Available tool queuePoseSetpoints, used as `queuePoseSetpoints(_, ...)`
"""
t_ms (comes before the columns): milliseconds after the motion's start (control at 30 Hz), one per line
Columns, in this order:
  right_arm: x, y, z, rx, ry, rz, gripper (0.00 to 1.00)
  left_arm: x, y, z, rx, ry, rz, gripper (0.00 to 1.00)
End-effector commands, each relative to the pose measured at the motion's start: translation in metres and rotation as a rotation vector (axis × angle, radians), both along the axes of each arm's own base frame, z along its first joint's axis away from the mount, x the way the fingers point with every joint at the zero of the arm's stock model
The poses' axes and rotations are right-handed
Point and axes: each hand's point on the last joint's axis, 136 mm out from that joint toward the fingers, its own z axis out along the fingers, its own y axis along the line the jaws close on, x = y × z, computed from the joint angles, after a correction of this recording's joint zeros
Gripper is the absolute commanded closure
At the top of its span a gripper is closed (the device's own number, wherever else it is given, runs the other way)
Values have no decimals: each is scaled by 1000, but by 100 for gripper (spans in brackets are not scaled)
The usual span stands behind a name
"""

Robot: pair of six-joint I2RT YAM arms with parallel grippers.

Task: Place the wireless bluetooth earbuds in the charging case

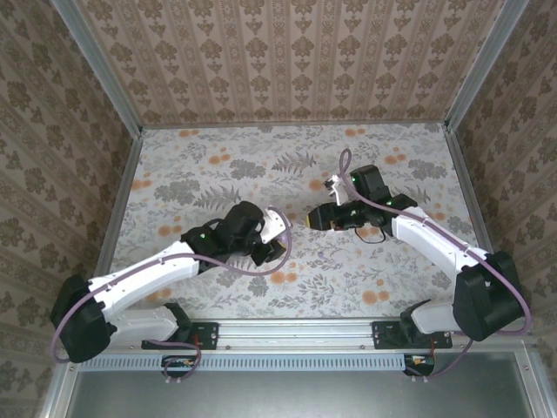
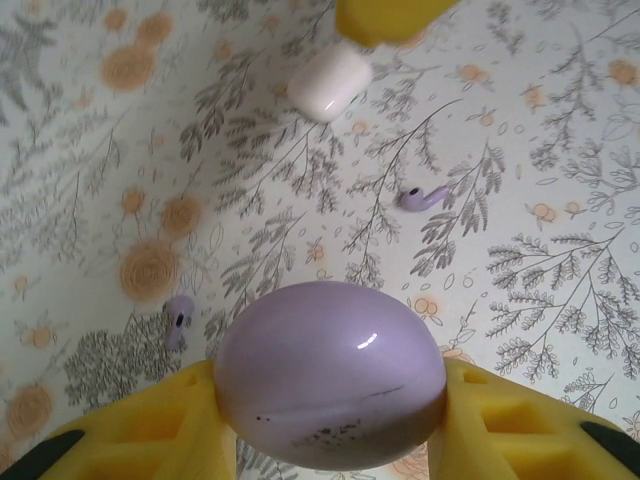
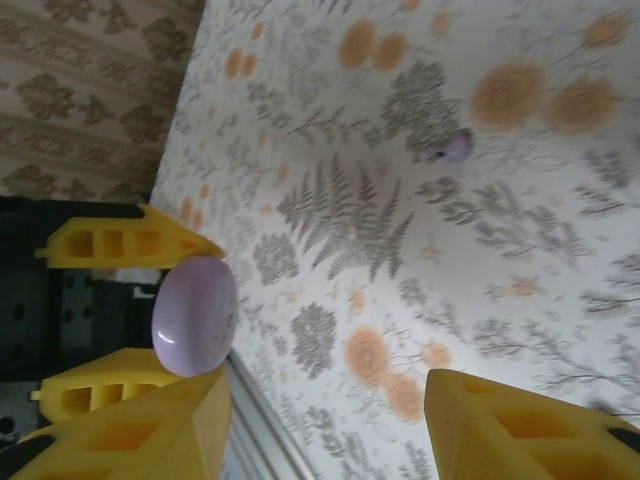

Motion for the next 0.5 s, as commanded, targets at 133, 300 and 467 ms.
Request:
queuePoseSetpoints(133, -13, 30, 21, 184, 60, 100, 53, -15, -12, 16, -56, -139, -196, 60)
queuePoseSetpoints(300, -27, 40, 32, 211, 31, 156, 53, -13, -13, 16, -50, -155, -193, 60)
queuePoseSetpoints(467, -32, 41, 28, 174, 14, 138, 53, -11, -14, 14, -40, -146, -178, 60)
